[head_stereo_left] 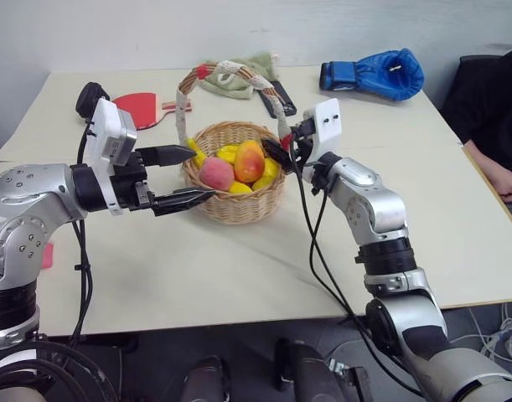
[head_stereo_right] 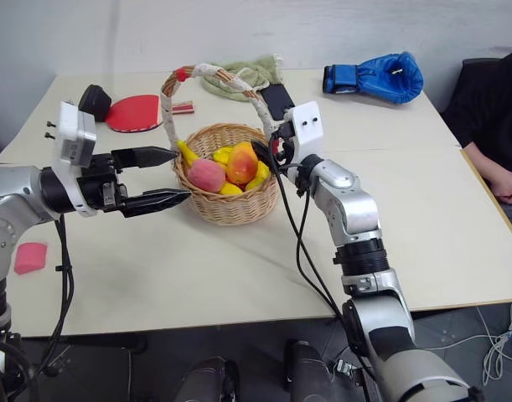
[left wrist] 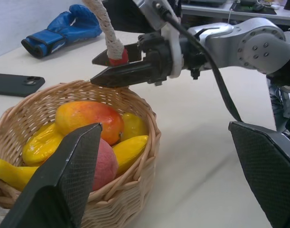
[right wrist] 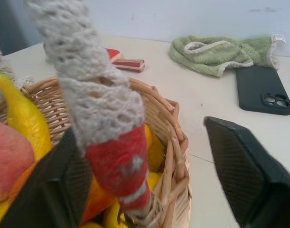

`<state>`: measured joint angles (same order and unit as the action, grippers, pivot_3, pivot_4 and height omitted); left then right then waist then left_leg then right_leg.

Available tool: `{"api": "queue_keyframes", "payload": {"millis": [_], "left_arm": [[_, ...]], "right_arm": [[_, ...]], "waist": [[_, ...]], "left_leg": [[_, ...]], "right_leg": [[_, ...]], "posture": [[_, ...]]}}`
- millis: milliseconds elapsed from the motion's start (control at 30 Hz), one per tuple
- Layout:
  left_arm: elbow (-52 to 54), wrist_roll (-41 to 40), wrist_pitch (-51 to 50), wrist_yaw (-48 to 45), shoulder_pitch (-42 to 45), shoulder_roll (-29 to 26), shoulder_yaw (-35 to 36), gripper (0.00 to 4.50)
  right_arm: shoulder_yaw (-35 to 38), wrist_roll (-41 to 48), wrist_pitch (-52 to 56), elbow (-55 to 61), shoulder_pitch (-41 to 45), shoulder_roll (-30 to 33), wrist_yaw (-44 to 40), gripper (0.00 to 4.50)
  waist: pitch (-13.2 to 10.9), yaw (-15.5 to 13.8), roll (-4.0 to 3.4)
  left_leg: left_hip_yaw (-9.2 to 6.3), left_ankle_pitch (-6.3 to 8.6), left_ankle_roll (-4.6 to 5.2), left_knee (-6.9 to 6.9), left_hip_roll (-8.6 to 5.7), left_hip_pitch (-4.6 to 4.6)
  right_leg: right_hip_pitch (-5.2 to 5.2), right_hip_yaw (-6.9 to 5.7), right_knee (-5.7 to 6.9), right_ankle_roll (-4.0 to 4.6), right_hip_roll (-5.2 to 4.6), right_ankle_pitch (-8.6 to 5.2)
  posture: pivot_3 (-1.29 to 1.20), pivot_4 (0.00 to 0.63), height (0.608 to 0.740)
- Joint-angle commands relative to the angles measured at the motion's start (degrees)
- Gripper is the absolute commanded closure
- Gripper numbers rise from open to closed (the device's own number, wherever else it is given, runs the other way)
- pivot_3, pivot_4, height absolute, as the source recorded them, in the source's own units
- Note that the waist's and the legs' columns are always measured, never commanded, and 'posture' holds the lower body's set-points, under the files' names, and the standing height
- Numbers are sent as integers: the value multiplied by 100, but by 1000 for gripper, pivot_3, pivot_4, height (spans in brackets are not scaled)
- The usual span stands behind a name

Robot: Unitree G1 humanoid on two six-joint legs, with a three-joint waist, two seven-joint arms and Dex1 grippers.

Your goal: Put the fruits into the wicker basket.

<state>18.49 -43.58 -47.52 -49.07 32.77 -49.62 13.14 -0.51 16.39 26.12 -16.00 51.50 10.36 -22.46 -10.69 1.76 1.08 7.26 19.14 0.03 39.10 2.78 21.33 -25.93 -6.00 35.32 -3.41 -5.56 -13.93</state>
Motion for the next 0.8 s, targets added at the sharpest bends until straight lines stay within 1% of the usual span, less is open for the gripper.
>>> {"api": "queue_keyframes", "payload": {"millis": [33, 200, 233, 333, 400, 500, 633, 700, 800], "left_arm": [[99, -76, 85, 60, 46, 8, 159, 0], [68, -57, 134, 94, 32, 55, 128, 0], [74, -62, 137, 93, 34, 66, 122, 0], [24, -32, 165, 81, 128, 145, 37, 0], [-43, -23, 198, 59, 225, 223, -28, 0], [-122, -28, 250, 8, 337, 323, -117, 0], [-302, 34, 365, -17, 525, 552, -284, 0], [-390, 56, 405, -41, 599, 637, -345, 0], [-491, 93, 439, -119, 697, 720, -443, 0]], "right_arm": [[90, 25, -239, 125, 168, -21, -148, 2257], [74, 105, -122, 510, 51, 25, -299, 3954], [76, 109, -100, 579, 27, 38, -312, 4214], [147, 128, -10, 994, -102, 204, -335, 4271], [277, -40, -13, 1266, -217, 509, -216, 4271], [566, -182, -51, 1509, -447, 1075, -164, 4271], [1268, -159, -85, 1619, -953, 1898, -113, 4271], [1494, -134, -97, 1608, -1177, 2097, -65, 4271], [1755, -142, -197, 1510, -1489, 2216, 27, 4271]], "waist": [[0, 0, 0], [0, 2, 0], [-1, 3, -1], [-1, 0, -2], [-1, -12, -2], [-1, -40, -1], [-1, -128, -2], [-1, -151, -1], [-1, -88, -2]], "left_leg": [[-1, 0, 0, 0, 0, 1], [-2, -1, 0, 0, 1, -1], [-2, -1, -1, 0, 2, -1], [-2, -1, -1, 0, 2, 0], [-2, -1, -1, 0, 1, 4], [-4, -2, 1, 1, -4, 8], [-9, -2, 7, 0, -9, 14], [-2, -1, 8, 0, -9, 14], [15, -1, 6, -3, -11, 5]], "right_leg": [[0, 2, -1, 0, -1, 0], [1, 3, 3, 0, 0, 0], [0, 3, 2, 0, 0, 0], [-1, 3, 3, 0, 0, 0], [-4, 3, 1, 0, 0, 0], [-4, 1, 0, -1, -5, 0], [0, -8, -19, -8, -7, 4], [-1, -12, -23, -9, -1, 5], [-2, -10, -21, -10, 8, 6]], "posture": [[0, 150, 740], [0, 150, 740], [0, 150, 740], [0, 150, 740], [0, 150, 740], [0, 150, 740], [0, 150, 740], [0, 150, 740], [0, 150, 740]]}}
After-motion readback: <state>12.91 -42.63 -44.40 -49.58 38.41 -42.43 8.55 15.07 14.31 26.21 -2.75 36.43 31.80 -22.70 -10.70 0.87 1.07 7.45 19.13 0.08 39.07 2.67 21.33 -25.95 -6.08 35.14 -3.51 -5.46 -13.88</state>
